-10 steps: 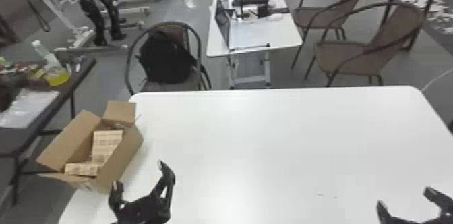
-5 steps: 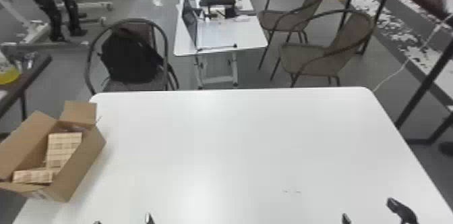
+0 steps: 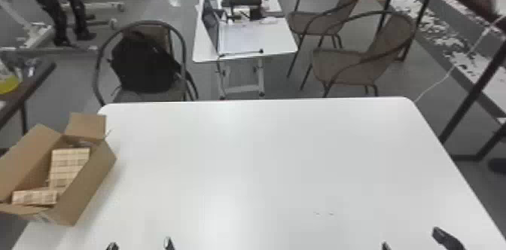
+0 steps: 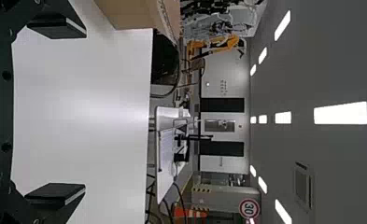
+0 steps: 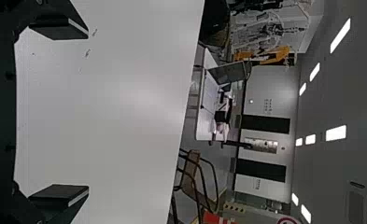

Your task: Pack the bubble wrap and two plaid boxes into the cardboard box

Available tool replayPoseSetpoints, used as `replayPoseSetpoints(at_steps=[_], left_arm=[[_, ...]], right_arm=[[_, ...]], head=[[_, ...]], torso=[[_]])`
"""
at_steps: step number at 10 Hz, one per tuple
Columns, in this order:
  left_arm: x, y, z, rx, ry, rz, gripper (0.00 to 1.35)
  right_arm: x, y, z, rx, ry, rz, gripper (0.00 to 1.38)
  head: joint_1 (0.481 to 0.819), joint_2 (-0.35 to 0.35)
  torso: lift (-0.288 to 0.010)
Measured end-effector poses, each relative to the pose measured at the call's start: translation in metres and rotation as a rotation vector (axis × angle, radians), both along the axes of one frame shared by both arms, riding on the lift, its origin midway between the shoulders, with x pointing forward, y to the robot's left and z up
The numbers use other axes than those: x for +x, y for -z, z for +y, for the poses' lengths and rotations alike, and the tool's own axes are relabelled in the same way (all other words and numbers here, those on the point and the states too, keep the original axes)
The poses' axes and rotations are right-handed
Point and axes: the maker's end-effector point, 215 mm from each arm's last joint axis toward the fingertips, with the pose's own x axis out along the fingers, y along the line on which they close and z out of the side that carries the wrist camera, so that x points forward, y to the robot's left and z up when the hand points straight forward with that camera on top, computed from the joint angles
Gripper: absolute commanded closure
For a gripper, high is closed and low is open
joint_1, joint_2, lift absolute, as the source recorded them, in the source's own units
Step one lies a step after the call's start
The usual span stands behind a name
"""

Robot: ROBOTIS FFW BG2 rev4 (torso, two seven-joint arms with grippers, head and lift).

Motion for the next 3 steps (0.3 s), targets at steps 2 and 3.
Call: replayPoseSetpoints(at_steps=[2,3], left_arm=[[-0.0002,-0.0004,0.0030,-0.003,-0.010,-0.002,0.14],[-0.0015,0.0000,0.0058,-0.002,-0.016,-0.001,0.14]], right_arm=[[0.0023,-0.0027,0.0013,0.001,-0.002,-0.006,0.13],[0.0035,-0.0039,0.0022,0.002,-0.003,-0.008,0.13]], head=[[0.695,0.079],[0.695,0.085]], torso=[[-0.014],[-0.014]])
